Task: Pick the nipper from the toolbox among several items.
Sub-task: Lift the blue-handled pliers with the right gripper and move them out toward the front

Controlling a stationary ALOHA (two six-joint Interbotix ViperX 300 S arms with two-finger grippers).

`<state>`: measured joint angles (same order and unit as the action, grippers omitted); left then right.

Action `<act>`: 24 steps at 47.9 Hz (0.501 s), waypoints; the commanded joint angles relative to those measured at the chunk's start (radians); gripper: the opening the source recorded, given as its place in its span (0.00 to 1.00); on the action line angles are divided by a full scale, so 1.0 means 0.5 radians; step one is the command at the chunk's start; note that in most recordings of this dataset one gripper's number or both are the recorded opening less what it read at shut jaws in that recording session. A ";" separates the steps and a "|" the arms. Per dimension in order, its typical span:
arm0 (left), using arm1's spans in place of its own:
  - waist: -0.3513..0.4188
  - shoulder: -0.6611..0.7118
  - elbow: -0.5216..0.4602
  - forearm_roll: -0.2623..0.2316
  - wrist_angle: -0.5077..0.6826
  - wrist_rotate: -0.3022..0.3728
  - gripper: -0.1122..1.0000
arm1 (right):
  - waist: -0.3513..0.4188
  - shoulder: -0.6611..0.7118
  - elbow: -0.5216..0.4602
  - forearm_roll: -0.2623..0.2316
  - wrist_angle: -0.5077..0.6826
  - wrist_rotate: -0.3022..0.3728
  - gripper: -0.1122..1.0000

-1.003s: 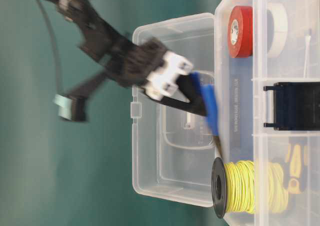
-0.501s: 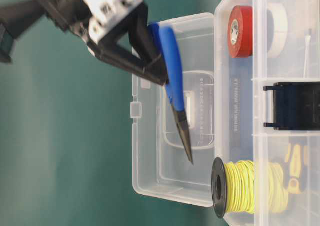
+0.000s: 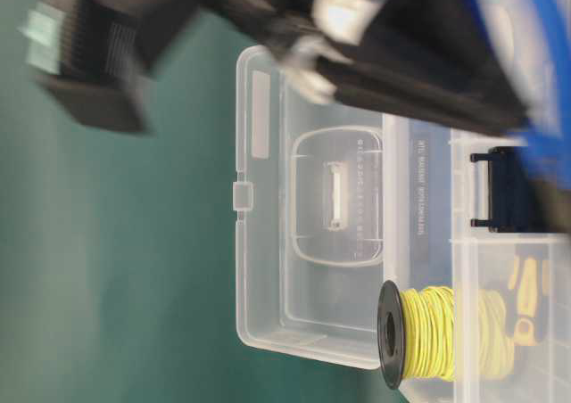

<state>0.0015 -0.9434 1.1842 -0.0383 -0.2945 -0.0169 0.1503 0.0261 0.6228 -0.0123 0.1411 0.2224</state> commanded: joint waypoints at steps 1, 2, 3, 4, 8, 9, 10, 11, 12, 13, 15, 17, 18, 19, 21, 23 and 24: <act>0.003 0.009 -0.037 -0.003 -0.009 -0.003 0.10 | 0.012 0.117 -0.095 0.006 -0.034 0.052 0.22; 0.003 0.009 -0.034 -0.003 -0.009 -0.003 0.10 | 0.012 0.163 -0.110 0.006 -0.034 0.064 0.22; 0.003 0.009 -0.037 -0.003 -0.009 -0.003 0.10 | 0.012 0.190 -0.120 0.006 -0.034 0.067 0.22; 0.003 0.009 -0.034 -0.003 -0.009 -0.003 0.10 | 0.012 0.215 -0.129 0.006 -0.034 0.071 0.22; 0.003 0.009 -0.034 -0.003 -0.009 -0.003 0.10 | 0.012 0.301 -0.156 0.006 -0.037 0.077 0.22; 0.003 0.009 -0.034 -0.003 -0.006 0.000 0.10 | 0.012 0.316 -0.169 0.006 -0.034 0.077 0.22; 0.003 0.009 -0.034 -0.003 -0.006 0.000 0.10 | 0.012 0.331 -0.172 0.006 -0.034 0.077 0.22; 0.003 0.009 -0.034 -0.003 -0.006 -0.003 0.10 | 0.012 0.344 -0.178 0.006 -0.034 0.080 0.22; 0.003 0.009 -0.034 -0.003 -0.006 0.000 0.10 | 0.012 0.356 -0.181 0.006 -0.034 0.080 0.22; 0.003 0.009 -0.034 -0.003 -0.006 0.000 0.10 | 0.012 0.365 -0.184 0.006 -0.037 0.080 0.22; 0.003 0.009 -0.031 -0.003 -0.006 -0.003 0.10 | 0.012 0.390 -0.187 0.006 -0.034 0.083 0.22; 0.003 0.012 -0.031 -0.003 -0.006 -0.003 0.10 | 0.012 0.399 -0.190 0.009 -0.028 0.083 0.22; 0.003 0.012 -0.031 -0.003 -0.006 0.000 0.10 | 0.012 0.405 -0.190 0.012 -0.025 0.086 0.22; 0.000 0.012 -0.031 -0.003 -0.006 -0.003 0.10 | 0.012 0.408 -0.190 0.012 -0.018 0.086 0.22; 0.003 0.009 -0.028 -0.003 -0.006 -0.003 0.10 | 0.012 0.408 -0.190 0.018 -0.009 0.086 0.22; 0.003 0.009 -0.025 -0.003 -0.006 0.000 0.10 | 0.012 0.408 -0.190 0.021 0.003 0.092 0.22; 0.003 0.009 -0.025 -0.003 -0.006 -0.003 0.10 | 0.012 0.408 -0.190 0.025 0.009 0.095 0.22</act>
<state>0.0015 -0.9434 1.1842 -0.0383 -0.2945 -0.0169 0.1534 0.2378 0.5461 -0.0061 0.1396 0.2669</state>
